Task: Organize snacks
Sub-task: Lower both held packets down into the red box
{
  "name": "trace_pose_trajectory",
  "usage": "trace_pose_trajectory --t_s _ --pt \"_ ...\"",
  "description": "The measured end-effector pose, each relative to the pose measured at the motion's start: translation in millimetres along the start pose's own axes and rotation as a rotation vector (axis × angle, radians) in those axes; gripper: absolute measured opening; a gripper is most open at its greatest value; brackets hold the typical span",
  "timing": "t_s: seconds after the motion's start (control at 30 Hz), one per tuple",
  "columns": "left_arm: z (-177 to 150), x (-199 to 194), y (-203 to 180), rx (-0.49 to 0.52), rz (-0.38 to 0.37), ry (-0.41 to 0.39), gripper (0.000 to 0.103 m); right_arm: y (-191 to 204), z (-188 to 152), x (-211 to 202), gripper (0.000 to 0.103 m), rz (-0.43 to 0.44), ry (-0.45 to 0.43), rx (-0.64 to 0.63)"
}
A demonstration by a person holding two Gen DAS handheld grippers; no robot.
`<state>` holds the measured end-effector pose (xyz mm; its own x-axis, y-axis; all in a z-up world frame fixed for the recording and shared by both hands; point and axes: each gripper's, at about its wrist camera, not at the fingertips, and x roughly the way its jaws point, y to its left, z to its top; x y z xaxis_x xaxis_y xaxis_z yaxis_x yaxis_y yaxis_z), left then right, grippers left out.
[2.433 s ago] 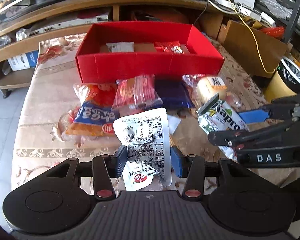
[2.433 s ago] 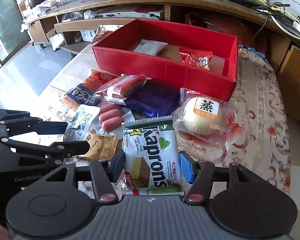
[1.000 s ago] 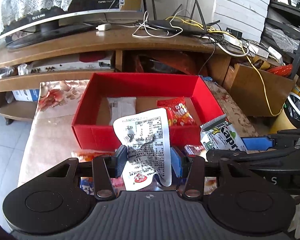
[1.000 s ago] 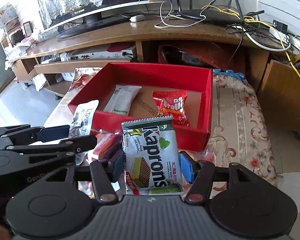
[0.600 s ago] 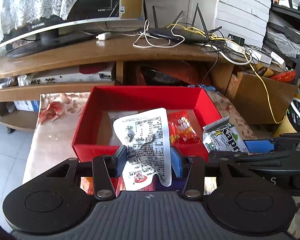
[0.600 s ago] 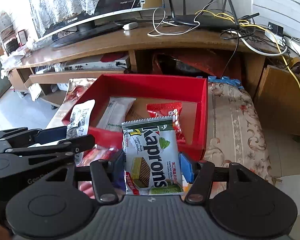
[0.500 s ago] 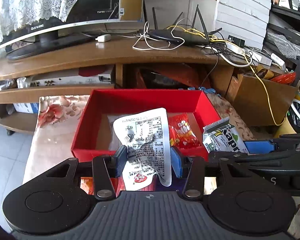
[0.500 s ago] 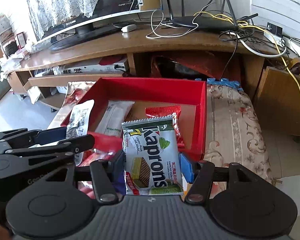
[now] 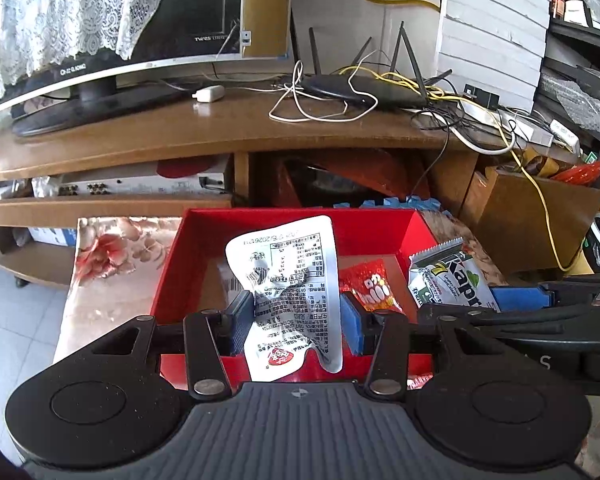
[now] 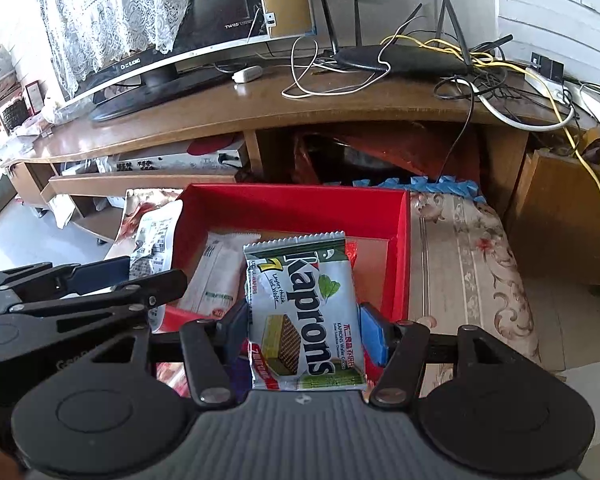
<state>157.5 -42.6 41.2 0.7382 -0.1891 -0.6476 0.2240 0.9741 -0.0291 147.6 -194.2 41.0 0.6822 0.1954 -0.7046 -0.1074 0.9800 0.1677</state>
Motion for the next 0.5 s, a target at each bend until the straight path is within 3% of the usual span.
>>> trace_pose_trajectory --t_s 0.5 --pt "13 19 3 -0.012 0.021 -0.001 0.053 -4 19 17 0.063 -0.020 -0.001 0.004"
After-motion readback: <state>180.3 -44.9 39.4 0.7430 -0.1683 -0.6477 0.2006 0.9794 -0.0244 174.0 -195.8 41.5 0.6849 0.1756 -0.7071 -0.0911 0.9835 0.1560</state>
